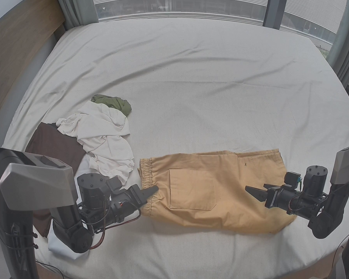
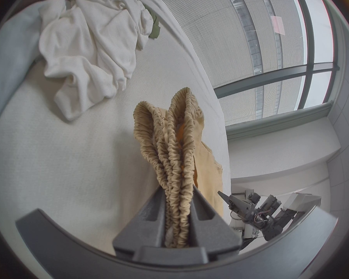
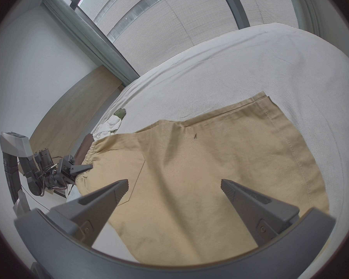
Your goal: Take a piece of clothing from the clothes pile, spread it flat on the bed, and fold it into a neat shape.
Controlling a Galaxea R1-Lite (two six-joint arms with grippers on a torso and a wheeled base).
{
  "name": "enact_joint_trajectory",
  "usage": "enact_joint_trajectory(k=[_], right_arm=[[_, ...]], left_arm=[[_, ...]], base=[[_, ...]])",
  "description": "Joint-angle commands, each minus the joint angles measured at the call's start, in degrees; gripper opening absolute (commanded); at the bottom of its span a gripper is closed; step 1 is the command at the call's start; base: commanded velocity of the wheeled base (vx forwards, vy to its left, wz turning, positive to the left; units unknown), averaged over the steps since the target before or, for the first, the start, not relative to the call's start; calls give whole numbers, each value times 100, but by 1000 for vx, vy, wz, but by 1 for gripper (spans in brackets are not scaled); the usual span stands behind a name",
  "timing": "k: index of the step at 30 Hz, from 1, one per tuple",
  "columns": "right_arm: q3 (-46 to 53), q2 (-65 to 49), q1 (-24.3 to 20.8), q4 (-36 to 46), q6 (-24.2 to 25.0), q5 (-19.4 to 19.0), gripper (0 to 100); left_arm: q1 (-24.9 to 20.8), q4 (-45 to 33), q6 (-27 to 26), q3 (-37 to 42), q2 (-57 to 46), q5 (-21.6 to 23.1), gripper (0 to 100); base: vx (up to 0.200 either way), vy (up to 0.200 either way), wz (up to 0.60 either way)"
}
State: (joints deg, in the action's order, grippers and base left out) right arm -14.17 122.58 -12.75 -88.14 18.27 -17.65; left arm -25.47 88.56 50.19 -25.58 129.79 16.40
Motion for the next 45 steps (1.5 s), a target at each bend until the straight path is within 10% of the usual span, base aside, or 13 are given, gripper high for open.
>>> enact_joint_trajectory(k=[1, 29, 45], right_arm=[[2, 144, -8, -2, 1, -1, 100], [239, 29, -245, -2, -8, -19, 100], [494, -955, -307, -2, -34, -555, 100]], left_arm=[[165, -76, -290, 352, -358, 13, 0], [1009, -23, -1319, 1125, -464, 628, 0], [420, -15, -1327, 1125, -1132, 461, 0]], base=[[0, 0, 0], [0, 0, 0], [0, 0, 0]])
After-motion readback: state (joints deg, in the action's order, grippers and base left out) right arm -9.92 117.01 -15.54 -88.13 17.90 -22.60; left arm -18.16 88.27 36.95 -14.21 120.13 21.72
